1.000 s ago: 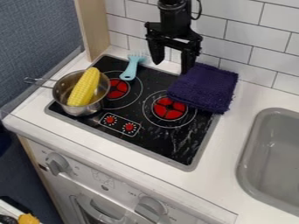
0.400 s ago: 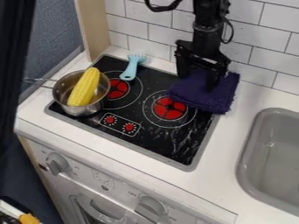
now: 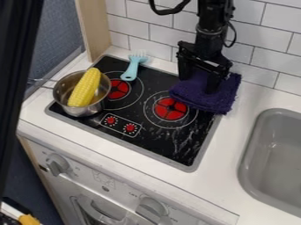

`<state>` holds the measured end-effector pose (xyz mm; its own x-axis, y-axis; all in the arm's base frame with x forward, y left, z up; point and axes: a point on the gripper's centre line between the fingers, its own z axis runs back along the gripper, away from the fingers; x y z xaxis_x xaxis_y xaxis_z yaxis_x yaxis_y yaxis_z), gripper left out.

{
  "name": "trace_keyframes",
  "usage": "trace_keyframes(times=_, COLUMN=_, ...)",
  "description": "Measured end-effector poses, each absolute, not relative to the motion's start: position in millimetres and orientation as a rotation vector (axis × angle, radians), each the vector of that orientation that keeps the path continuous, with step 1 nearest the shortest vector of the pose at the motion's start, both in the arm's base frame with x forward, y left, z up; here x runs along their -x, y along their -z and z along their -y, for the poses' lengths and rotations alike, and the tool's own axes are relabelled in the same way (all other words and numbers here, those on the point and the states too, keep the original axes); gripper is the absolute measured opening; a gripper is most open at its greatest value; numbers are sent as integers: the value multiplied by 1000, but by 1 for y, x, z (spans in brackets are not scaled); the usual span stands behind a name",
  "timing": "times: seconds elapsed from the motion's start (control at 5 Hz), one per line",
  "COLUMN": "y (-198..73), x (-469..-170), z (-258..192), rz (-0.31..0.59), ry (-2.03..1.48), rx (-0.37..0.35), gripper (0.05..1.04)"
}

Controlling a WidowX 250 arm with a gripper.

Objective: Move purple towel to bottom of the stove

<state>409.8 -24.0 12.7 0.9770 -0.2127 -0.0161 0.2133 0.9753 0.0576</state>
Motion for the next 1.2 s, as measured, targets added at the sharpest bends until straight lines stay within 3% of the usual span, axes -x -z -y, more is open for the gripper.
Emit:
trace_keyframes(times=0.2, y=-12, x=-393, z=21, rz=-16, ry=221, rx=-63, gripper=1001)
trace_keyframes(times=0.8, y=-17, x=-278, z=6, rz=-118, ry=329, rx=-13, gripper=1001)
trace_keyframes(times=1.0, y=-17, x=-261, z=4, rz=-133, ry=342, rx=-5, gripper=1001)
trace_keyframes(times=1.2, y=-16, x=-263, z=5, rz=-113, ry=326, rx=7, gripper=1002)
